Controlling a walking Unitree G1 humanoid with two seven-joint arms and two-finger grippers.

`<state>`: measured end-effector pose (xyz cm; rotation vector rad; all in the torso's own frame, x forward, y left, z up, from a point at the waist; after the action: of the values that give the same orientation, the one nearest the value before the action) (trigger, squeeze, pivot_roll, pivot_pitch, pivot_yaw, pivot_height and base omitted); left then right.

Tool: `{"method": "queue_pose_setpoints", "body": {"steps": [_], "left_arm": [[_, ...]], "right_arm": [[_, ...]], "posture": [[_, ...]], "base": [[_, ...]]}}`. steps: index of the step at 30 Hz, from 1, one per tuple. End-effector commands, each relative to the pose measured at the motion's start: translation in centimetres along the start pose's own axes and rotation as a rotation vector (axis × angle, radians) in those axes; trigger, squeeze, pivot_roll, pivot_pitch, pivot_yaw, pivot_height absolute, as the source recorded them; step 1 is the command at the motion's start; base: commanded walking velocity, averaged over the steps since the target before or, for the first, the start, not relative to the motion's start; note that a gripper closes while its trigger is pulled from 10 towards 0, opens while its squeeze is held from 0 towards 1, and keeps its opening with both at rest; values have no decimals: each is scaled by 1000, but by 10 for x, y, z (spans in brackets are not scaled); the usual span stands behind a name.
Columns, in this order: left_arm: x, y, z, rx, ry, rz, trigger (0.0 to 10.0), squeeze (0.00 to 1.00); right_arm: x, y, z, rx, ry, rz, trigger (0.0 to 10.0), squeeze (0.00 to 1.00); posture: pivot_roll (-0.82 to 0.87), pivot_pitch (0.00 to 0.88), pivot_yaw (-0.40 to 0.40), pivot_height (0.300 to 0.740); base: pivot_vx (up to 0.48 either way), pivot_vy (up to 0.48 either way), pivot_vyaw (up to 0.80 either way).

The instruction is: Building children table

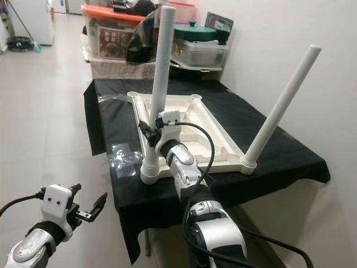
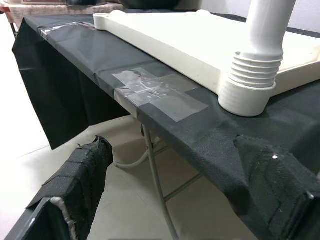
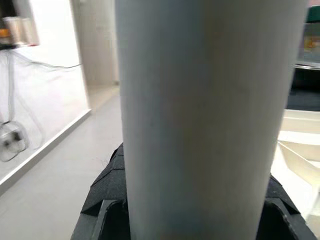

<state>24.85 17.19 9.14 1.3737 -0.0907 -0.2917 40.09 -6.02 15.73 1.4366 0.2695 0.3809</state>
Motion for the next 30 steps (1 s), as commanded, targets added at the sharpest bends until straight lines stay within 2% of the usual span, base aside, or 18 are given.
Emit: {"method": "queue_pose_setpoints", "body": {"steps": [1,4,12,17,23,30], "left_arm": [[2,-2,2,-19,-2,2,10000,0],[3,-2,2,-18,-1,3,10000,0],[3,-3,1,-15,3,2,10000,0],[1,-3,0,-15,7,3,10000,0],[2,-2,-1,-15,12,2,10000,0],[2,-2,-1,-14,10,2,10000,0]], "right_arm": [[-19,-52,-4,57,-47,-207,0,0],[-23,-54,-7,32,-97,-198,0,0],[-22,-44,-14,-64,-119,-144,0,0],[-26,-40,-9,-119,-214,-127,0,0],[-30,-42,-7,-127,-284,-153,0,0],[-31,-43,-6,-124,-309,-165,0,0]], "posture": [[107,0,-132,740],[106,0,-131,740],[104,0,-130,740],[108,0,-129,740],[107,0,-126,740],[104,0,-124,740]], "base": [[0,0,0],[0,0,0],[0,0,0],[0,0,0],[0,0,0],[0,0,0]]}}
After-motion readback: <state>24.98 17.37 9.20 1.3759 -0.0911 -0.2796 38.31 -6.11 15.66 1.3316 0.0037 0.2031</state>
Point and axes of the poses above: a point about 5 cm out from each wrist's last joint towards the gripper, its own x axis pointing out of the wrist towards the gripper, its own y axis along the axis of the wrist's last joint, z = x × y, the point moved 2 cm from there along x, pointing out of the wrist towards the gripper, and after that the axes turned 15 degrees about -x, right-handed, at the moved point
